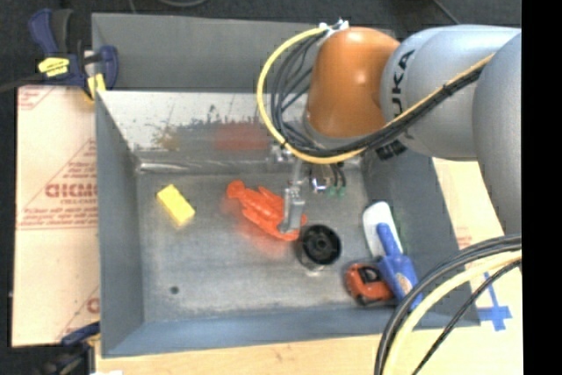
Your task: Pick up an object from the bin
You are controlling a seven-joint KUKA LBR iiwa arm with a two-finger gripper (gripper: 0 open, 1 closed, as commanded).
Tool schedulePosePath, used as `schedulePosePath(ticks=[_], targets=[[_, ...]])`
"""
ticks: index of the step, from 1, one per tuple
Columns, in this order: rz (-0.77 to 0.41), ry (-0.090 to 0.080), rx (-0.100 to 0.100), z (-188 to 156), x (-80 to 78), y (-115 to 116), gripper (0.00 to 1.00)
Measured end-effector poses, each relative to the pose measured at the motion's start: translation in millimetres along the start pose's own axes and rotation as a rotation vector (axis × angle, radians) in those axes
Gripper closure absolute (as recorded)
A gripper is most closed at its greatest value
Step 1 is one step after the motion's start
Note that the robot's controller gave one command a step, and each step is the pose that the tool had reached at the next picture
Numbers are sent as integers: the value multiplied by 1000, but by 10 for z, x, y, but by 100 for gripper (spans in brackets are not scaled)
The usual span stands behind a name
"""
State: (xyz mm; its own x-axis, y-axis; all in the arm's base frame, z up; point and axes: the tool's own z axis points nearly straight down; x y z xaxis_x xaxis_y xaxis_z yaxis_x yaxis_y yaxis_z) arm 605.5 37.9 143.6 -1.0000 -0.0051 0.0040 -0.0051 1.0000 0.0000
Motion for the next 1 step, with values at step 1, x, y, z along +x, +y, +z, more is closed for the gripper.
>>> schedulePosePath(ticks=[1], targets=[[0,-6,-1,-47,-7,0,0]])
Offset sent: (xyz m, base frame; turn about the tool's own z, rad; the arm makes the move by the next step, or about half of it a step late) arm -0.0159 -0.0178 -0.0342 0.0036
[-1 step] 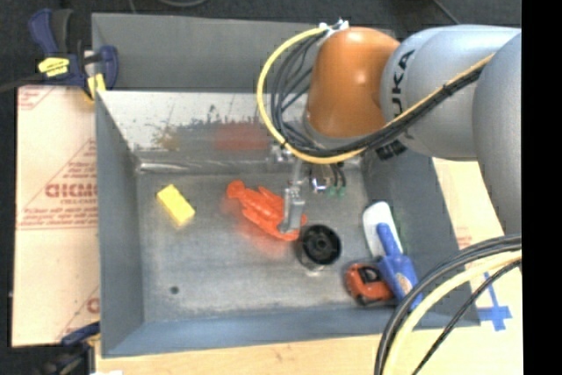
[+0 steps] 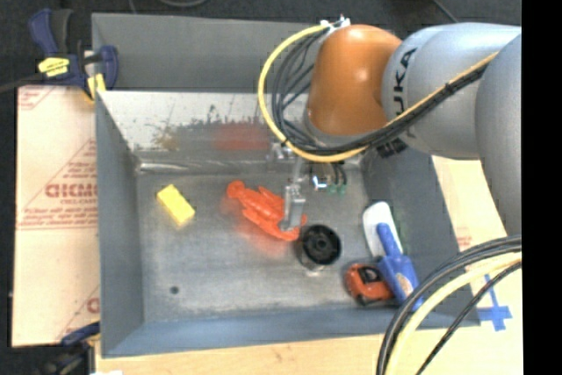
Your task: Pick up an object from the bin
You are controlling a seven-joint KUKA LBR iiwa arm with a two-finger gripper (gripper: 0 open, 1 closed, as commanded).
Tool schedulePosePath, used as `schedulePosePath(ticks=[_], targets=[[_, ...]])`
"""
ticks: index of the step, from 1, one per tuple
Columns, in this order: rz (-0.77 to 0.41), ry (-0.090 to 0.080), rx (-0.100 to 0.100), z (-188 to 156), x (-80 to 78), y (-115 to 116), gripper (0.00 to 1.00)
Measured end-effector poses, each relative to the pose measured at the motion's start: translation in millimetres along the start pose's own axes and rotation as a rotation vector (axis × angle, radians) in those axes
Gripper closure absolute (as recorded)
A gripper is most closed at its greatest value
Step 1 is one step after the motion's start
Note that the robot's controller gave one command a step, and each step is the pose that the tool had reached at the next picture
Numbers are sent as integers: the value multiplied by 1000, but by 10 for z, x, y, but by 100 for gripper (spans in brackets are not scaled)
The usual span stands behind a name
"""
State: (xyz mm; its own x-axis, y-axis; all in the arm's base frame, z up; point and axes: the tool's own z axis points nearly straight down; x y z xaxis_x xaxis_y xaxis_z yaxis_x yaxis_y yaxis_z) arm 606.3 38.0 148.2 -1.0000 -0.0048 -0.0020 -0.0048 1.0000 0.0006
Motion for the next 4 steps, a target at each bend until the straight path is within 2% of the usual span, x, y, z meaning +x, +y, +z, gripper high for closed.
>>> schedulePosePath(ticks=[1,2,3,4], targets=[[4,-3,1,310,127,-151,0],[38,0,-1,510,131,-379,0],[-166,-3,2,611,-60,-335,0],[-332,-6,0,662,56,-265,0]])
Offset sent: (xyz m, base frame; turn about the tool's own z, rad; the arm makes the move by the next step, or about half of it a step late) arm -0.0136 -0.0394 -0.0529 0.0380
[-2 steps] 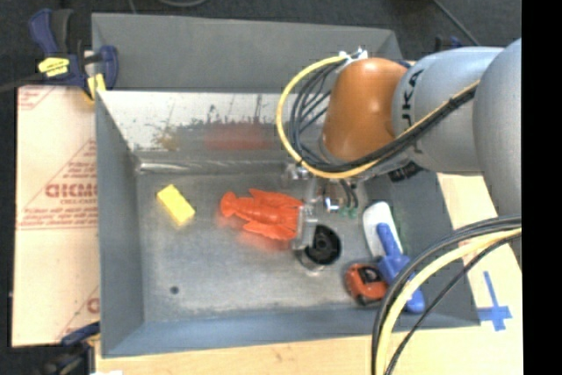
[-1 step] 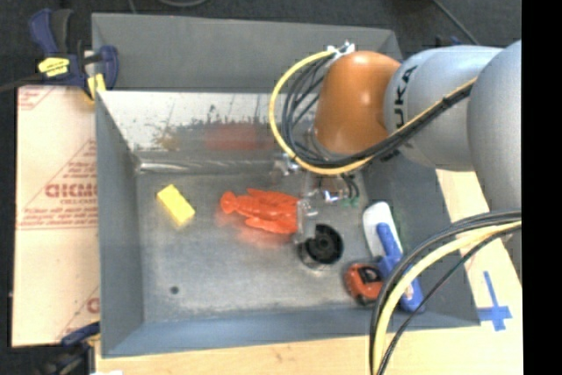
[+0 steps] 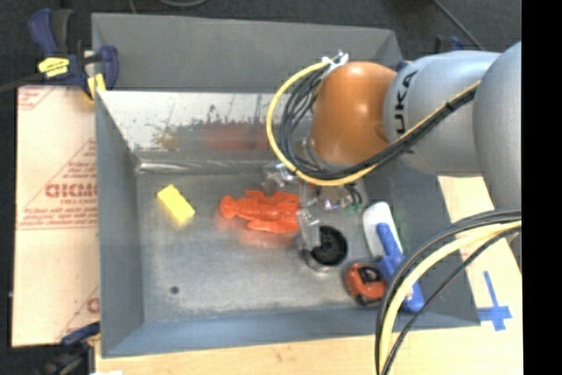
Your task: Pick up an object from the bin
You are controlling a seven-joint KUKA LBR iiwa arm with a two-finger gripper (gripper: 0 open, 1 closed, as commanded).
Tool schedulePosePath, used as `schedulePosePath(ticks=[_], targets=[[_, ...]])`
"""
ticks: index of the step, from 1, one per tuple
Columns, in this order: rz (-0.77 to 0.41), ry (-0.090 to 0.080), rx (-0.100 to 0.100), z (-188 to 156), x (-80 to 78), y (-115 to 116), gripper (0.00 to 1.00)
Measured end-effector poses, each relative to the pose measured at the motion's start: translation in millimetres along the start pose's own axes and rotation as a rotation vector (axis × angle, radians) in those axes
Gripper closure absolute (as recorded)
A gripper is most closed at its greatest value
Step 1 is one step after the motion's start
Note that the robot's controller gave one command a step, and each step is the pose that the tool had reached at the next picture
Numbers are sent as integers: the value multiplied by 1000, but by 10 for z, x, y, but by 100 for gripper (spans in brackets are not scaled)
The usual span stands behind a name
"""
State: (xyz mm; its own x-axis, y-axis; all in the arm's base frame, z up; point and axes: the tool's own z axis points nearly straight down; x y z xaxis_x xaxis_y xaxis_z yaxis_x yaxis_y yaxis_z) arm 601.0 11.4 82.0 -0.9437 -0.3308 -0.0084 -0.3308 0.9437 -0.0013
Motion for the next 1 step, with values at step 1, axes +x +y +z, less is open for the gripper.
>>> schedulePosePath(ticks=[1], targets=[[-112,-5,7,49,-225,9,100]])
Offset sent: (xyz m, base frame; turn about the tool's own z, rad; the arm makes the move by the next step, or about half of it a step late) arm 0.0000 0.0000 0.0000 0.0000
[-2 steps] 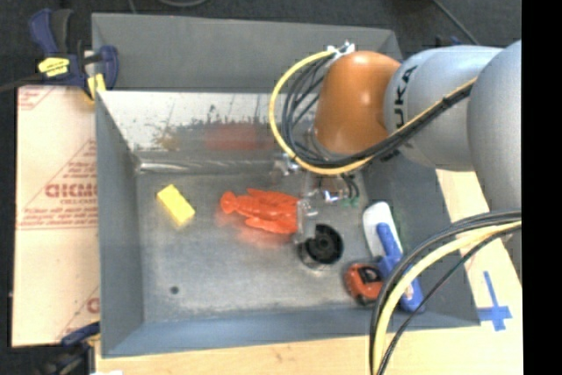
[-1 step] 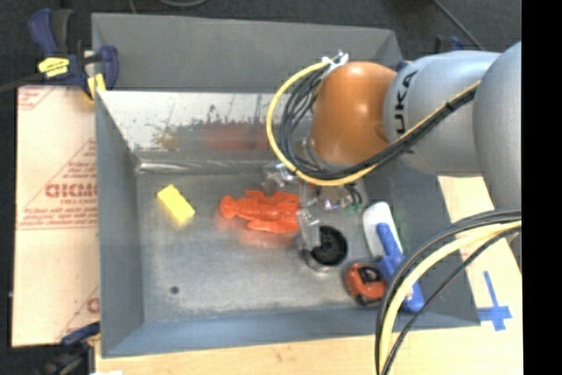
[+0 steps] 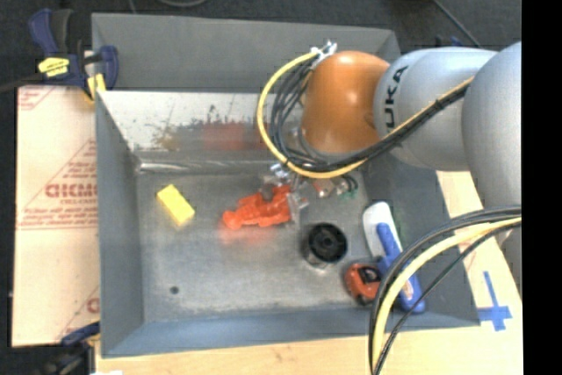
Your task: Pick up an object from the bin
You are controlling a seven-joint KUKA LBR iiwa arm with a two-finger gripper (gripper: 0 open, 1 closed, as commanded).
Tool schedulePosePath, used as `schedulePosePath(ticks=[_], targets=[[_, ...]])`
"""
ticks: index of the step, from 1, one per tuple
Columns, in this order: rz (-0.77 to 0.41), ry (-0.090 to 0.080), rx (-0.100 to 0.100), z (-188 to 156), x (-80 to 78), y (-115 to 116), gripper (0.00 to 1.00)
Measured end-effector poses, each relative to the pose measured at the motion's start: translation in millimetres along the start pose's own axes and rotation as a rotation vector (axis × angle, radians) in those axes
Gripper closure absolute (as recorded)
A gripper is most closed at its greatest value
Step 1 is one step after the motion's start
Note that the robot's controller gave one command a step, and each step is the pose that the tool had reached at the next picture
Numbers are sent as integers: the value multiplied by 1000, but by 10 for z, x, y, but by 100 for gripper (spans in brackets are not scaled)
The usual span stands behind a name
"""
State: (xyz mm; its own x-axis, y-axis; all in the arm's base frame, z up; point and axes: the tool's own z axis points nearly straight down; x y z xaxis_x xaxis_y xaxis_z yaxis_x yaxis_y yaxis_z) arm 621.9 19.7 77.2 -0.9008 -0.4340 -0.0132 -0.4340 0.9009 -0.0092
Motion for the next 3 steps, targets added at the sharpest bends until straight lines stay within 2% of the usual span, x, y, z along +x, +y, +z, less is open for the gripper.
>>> schedulePosePath(ticks=[1,2,3], targets=[[-65,2,-2,16,-59,-5,100],[-35,9,-8,-442,-50,-51,100],[-35,9,-9,-442,-51,-48,100]])
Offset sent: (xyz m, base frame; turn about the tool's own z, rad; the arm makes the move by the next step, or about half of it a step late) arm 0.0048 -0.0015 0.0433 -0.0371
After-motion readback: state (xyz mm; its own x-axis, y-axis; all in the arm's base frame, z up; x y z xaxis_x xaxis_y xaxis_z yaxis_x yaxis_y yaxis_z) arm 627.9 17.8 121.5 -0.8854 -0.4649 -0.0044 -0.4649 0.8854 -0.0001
